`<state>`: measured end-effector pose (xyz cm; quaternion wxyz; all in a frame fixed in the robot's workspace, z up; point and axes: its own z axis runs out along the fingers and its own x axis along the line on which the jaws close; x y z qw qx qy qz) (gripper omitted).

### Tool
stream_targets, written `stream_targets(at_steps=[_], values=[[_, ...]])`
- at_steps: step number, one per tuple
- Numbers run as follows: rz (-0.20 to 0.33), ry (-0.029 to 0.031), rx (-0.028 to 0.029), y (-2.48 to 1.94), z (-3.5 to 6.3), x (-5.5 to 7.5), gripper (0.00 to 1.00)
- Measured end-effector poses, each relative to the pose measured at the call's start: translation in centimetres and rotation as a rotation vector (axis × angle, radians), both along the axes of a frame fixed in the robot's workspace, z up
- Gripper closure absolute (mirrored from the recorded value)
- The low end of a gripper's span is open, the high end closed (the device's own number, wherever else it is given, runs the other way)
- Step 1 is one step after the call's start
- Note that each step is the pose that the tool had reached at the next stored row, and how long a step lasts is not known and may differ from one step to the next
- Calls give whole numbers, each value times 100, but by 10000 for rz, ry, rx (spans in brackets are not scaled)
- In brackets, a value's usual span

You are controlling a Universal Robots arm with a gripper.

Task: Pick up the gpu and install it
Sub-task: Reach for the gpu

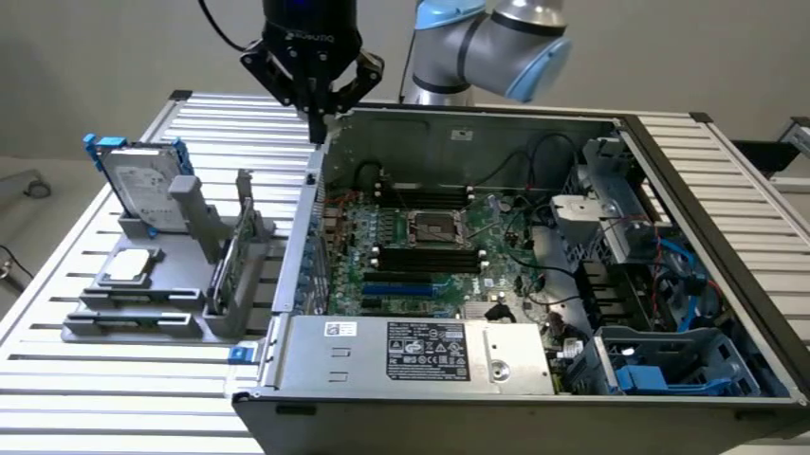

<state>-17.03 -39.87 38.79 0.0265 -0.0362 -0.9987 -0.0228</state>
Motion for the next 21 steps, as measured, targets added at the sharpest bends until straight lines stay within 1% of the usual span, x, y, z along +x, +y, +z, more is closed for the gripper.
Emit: stream_targets(at_steps=[3, 5, 7, 8, 11, 13, 15, 16, 17, 18, 19, 20, 21], values=[[1, 1, -1, 0, -53, -135, 89], [3, -11, 0, 0, -91, -224, 89], [12, -47, -2, 0, -119, -295, 89], [16, -75, -1, 0, -132, -328, 89], [53, -198, -11, 0, -153, -388, 89], [139, -207, -20, 0, -155, -419, 89], [260, -208, -45, 0, -156, -434, 89], [344, -208, -70, 0, -156, -438, 89], [424, -206, -109, 0, -155, -442, 89], [514, -205, -170, 0, -155, -445, 89], [614, -205, -263, 0, -156, -447, 89], [702, -201, -391, 0, -155, -457, 89], [767, -199, -503, 0, -156, -471, 89]])
